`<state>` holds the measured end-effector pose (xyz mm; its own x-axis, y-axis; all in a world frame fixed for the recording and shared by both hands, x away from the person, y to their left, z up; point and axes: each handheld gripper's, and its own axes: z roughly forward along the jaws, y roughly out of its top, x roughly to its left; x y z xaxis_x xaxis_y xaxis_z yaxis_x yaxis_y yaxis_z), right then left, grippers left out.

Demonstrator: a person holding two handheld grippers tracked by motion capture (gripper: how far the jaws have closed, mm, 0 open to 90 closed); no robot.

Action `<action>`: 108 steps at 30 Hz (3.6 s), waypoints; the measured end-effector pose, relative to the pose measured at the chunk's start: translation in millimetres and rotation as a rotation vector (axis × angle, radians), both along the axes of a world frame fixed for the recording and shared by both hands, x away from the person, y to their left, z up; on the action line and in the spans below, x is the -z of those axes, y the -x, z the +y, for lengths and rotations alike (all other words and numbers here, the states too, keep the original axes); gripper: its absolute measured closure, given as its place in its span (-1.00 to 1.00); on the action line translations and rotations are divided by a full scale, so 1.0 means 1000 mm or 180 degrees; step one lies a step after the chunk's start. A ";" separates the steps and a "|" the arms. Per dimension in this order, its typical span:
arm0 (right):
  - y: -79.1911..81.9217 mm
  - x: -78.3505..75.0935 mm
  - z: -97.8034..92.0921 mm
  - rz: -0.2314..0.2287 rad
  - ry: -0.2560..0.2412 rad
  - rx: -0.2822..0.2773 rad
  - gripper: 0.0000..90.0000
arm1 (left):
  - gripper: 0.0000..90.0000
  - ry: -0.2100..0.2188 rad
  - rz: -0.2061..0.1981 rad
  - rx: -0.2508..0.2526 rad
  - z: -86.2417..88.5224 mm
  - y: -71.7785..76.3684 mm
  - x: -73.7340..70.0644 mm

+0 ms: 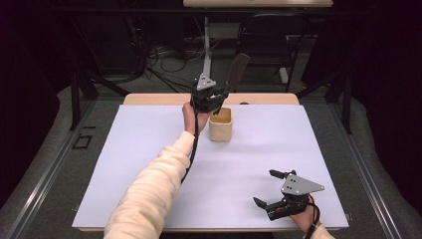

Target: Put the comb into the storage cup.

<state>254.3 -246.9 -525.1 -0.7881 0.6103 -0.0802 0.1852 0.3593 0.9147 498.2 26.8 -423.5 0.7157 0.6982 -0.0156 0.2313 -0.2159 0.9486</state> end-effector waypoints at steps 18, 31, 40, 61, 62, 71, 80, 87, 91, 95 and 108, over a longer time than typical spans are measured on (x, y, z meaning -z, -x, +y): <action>0.000 0.000 0.000 0.0004 0.0002 -0.0010 -1.00 | 0.60 0.0031 0.0077 -0.0001 -0.001 -0.005 0.011; 0.000 0.000 0.000 0.0002 0.0004 -0.0018 -1.00 | 0.60 0.0012 0.0117 0.0035 0.001 -0.008 0.018; -0.001 0.000 0.000 0.0003 0.0001 -0.0014 -1.00 | 0.60 -0.0031 0.0139 0.0065 0.002 -0.010 0.022; 0.000 0.000 0.000 0.0005 -0.0001 -0.0014 -1.00 | 0.60 -0.0155 0.0180 0.0160 0.000 -0.010 0.030; 0.000 0.000 0.000 0.0009 0.0006 -0.0014 -1.00 | 0.60 -0.0158 0.0189 0.0162 0.000 -0.010 0.031; 0.000 0.000 0.000 0.0010 0.0004 -0.0010 -1.00 | 0.60 -0.0208 0.0231 0.0179 -0.001 -0.011 0.035; 0.000 0.000 0.000 0.0007 0.0001 -0.0012 -1.00 | 0.60 -0.0271 0.0272 0.0202 -0.001 -0.010 0.040; -0.001 0.000 0.000 0.0006 0.0009 -0.0012 -1.00 | 0.60 -0.0321 0.0291 0.0229 -0.001 -0.010 0.043; 0.000 0.000 0.000 0.0004 0.0012 -0.0015 -1.00 | 0.60 -0.0353 0.0313 0.0240 -0.001 -0.009 0.045; 0.000 0.000 0.000 0.0003 0.0010 -0.0014 -1.00 | 0.60 -0.0370 0.0339 0.0264 -0.002 -0.009 0.046; -0.001 0.000 0.000 0.0017 0.0016 -0.0012 -1.00 | 0.60 -0.0517 0.0359 0.0306 -0.004 -0.009 0.048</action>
